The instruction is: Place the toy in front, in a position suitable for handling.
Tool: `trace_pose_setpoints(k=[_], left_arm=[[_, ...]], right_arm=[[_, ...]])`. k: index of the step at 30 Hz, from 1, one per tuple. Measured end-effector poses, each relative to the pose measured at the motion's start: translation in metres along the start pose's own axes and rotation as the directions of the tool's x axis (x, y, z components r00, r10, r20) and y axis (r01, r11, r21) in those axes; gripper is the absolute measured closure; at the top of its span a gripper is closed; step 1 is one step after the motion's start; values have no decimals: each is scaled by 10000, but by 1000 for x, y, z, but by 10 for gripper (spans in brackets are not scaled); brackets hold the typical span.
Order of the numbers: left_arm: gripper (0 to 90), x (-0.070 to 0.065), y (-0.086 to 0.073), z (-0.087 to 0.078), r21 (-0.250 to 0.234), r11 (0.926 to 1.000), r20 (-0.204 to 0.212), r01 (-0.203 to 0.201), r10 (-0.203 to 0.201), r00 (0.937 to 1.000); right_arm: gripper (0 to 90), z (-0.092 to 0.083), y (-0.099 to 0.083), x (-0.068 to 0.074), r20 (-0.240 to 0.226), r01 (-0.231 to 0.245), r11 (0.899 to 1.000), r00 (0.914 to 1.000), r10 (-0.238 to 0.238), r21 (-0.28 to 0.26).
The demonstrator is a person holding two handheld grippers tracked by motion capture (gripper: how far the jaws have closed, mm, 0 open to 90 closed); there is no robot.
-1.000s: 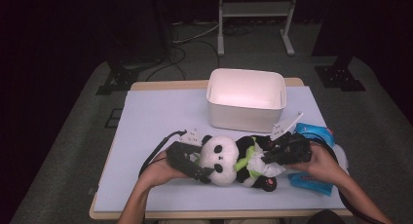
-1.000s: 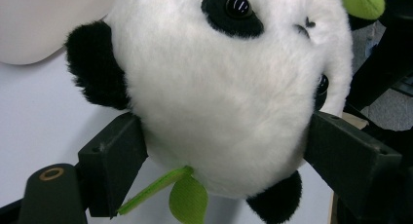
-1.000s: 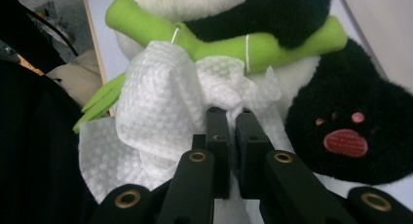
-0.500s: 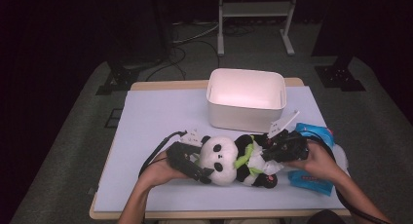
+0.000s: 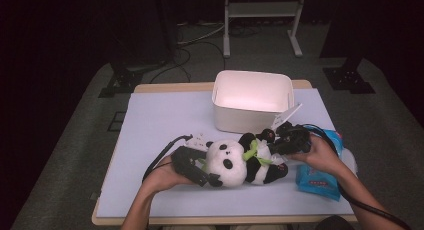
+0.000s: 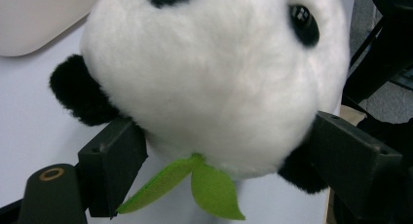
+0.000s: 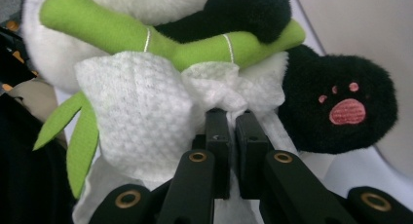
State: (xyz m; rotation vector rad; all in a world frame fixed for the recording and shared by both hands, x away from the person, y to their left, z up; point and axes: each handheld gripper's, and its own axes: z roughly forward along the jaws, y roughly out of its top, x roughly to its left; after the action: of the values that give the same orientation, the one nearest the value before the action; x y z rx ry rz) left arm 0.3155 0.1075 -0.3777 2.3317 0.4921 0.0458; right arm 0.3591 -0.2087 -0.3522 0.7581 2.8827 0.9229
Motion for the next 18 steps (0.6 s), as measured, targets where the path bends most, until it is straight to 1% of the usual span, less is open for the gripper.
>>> trace_pose_setpoints(k=[2, 4, 7, 10, 11, 13, 14, 18], left_arm=[[155, 0, 0, 0, 62, 10000, 12, -28, 27, 10000], [155, 0, 0, 0, 74, 10000, 10, -26, 26, 10000], [156, 0, 0, 0, 85, 10000, 24, 6, -6, 10000], [180, -1, 0, 0, 117, 9999, -93, -93, 94, 9999], [181, -1, 0, 0, 98, 9999, -110, -78, 79, 9999], [184, -2, 1, 0, 34, 9999, -151, -103, 104, 9998], [199, -2, 1, 0, 34, 9999, -151, -103, 104, 9998], [203, -4, 3, -1, -51, 9998, -233, -202, 201, 9995]], right_arm=[[858, 2, 4, -5, 33, 30, 10000, 10000, -30, 26], [858, 3, 6, -7, 42, -78, 10000, 10000, 78, 54], [857, 3, 8, -9, 85, -34, 10000, 10000, 33, 46], [857, 2, 7, -7, 155, -51, 10000, 9999, 51, 1], [858, 2, 6, -7, 197, 16, 10000, 9998, -15, -53], [857, 0, 5, -5, 230, -29, 9999, 9997, 32, -126], [857, 0, 5, -5, 230, -29, 9999, 9997, 32, -126], [858, -5, 3, -1, 285, 92, 9995, 9996, -83, -317]])
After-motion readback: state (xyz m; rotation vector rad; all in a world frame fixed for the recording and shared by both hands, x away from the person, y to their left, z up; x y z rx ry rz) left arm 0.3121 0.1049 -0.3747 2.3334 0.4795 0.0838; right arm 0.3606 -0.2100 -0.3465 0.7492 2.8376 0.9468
